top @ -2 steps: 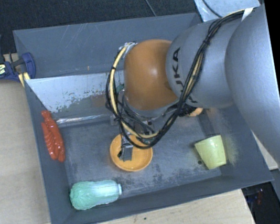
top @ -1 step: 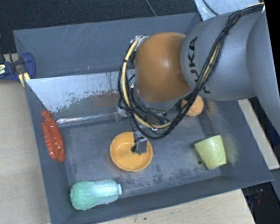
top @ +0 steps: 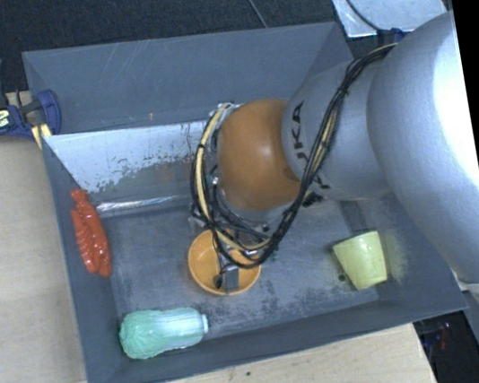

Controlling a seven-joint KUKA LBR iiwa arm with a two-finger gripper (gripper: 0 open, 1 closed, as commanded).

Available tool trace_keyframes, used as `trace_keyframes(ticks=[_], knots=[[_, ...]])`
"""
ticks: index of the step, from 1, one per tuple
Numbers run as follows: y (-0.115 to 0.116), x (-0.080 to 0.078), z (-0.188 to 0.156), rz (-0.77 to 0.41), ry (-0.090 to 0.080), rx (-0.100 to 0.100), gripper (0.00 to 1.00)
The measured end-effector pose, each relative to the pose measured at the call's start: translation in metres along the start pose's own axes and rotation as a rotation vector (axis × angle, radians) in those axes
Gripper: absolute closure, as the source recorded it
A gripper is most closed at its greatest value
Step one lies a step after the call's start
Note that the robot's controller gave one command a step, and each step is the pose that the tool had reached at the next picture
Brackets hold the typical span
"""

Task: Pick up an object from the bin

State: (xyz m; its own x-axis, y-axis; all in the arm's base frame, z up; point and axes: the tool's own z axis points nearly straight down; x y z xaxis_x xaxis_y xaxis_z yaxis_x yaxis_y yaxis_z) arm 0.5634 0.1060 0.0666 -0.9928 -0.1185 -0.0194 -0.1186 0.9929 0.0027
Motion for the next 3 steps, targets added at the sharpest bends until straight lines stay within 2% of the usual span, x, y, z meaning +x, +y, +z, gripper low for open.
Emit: trace_keyframes(ticks=[1,3], knots=[[-0.0197,-0.0293,-0.0051,-0.263,-0.028,0.005,1.0],[-0.0173,-0.0347,-0.0055,-0.294,-0.033,0.006,1.0]])
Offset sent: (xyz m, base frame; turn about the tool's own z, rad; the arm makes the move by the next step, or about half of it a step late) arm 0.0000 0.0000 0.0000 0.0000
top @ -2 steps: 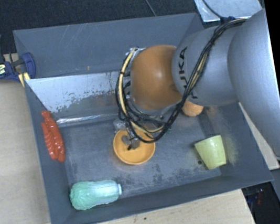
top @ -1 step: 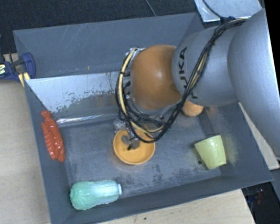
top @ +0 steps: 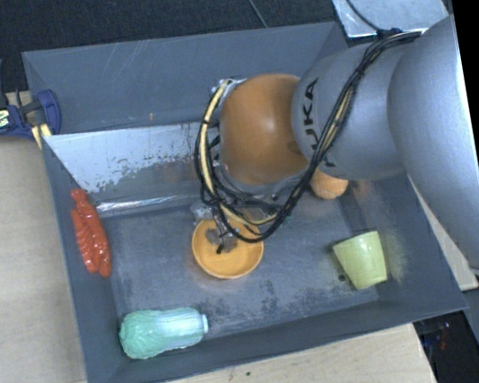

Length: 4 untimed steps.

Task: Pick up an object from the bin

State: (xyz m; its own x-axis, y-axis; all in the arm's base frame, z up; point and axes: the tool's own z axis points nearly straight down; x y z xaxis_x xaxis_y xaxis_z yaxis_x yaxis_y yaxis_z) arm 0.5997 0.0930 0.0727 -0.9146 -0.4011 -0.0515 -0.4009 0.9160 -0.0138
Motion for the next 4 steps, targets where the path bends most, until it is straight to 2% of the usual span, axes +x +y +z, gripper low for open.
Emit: trace_keyframes(ticks=[1,2,3,4], knots=[[0.004,-0.007,-0.063,0.023,-0.005,0.001,1.0],[-0.012,0.0,-0.099,0.001,0.0,0.001,1.0],[0.007,0.001,-0.124,0.0,-0.005,-0.001,1.0],[0.004,0.004,-0.142,0.002,0.01,-0.005,1.0]])
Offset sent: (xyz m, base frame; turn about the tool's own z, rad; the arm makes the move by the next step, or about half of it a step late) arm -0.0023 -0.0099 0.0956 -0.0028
